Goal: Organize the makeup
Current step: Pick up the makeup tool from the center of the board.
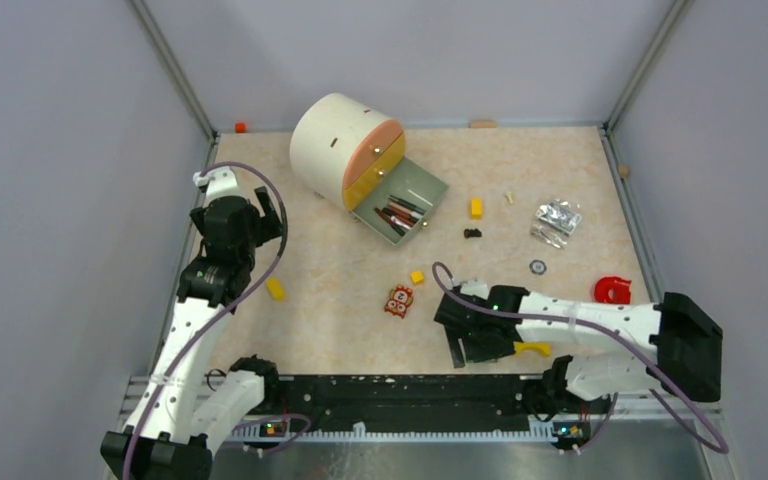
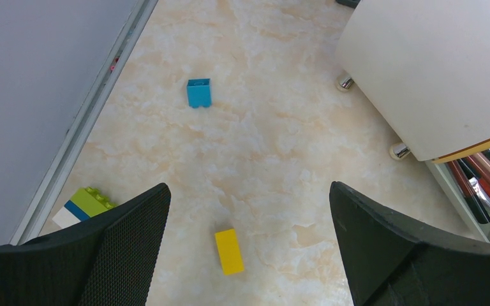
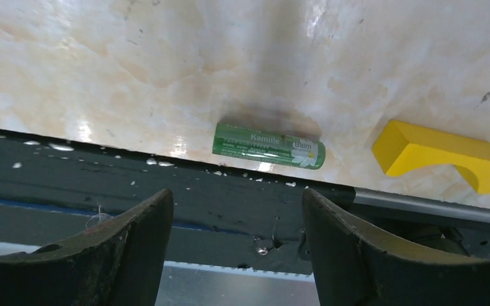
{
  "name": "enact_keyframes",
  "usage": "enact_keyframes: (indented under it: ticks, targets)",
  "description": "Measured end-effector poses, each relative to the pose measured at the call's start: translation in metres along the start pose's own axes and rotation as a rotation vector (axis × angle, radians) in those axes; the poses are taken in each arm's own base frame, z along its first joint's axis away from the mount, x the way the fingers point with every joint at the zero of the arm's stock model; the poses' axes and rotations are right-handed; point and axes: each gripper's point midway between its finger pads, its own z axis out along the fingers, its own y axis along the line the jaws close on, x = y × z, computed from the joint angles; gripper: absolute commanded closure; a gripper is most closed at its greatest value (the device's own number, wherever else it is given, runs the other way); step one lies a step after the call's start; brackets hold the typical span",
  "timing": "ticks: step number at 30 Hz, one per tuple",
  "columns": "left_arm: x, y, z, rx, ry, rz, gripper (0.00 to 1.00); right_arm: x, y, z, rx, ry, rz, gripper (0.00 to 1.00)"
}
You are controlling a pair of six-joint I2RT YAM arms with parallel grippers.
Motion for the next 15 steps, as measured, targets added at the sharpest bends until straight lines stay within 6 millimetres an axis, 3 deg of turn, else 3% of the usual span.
enact_keyframes:
  ticks: [7,15]
  targets:
    - [0.000,-0.001,0.000,0.006,0.002,0.000,0.01,0.021,-0.008,0.021,0.080,0.046,-0.009,0.31]
    - [0.000,-0.001,0.000,0.006,0.001,0.000,0.01,0.024,-0.018,0.030,0.130,0.049,0.002,0.31]
